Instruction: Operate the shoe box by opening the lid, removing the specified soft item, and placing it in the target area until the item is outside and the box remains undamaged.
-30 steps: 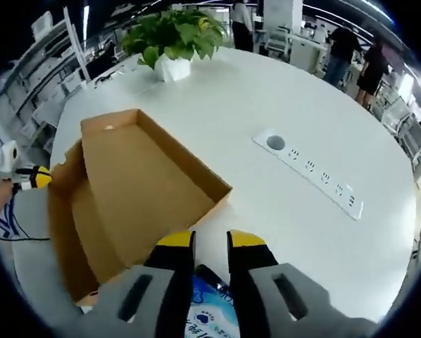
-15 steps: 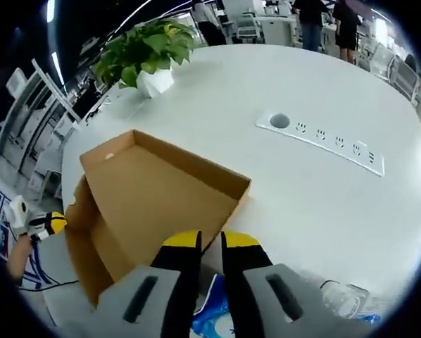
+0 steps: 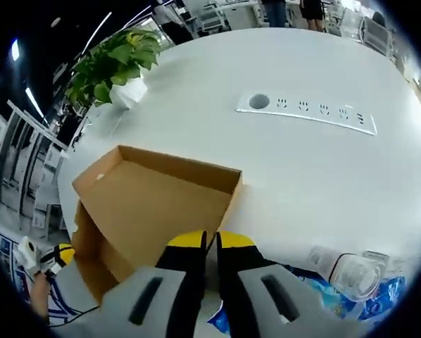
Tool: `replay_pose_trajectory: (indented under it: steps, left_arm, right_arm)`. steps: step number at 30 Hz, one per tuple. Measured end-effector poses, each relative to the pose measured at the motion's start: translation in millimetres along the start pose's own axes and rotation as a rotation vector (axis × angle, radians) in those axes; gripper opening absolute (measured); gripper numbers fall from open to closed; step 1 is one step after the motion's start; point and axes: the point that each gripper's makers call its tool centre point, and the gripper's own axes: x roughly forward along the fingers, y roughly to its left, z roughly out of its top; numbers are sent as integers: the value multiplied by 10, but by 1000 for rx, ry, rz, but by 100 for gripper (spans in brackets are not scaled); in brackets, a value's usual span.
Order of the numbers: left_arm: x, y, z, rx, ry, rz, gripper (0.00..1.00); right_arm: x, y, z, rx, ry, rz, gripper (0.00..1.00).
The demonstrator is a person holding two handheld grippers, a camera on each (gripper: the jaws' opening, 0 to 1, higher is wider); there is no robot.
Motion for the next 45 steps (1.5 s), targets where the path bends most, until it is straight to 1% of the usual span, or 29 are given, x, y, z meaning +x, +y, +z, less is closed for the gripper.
replay_pose_trajectory:
  steps: [4,9,14,18,22,37,45]
  left_arm:
    - [0,0,2,2,1,-1,1]
    - [1,0,1,-6,-1,-2,1]
    - [1,-2,1,-2,0,2,1]
    - [1,1,-1,-2,0,3,1]
    - [2,3,-2,-1,1,6,1]
    - [9,9,-4,-7,5,10,1]
    - [6,6,-10,-5,6,12,1]
  right_arm:
    - [-24,-1,19,7,-3,-12,1]
    - [-73,9,21,28,-8,-10,0]
    - [-172,118,-52,8,-19,-4,0]
    - [-223,138,-63,2,-25,1,0]
    - [-196,134,-45,-1,-29,2,0]
    - [-369,263,-4,-51,-97,28,0]
    - [-445,309,17,-87,-132,28,0]
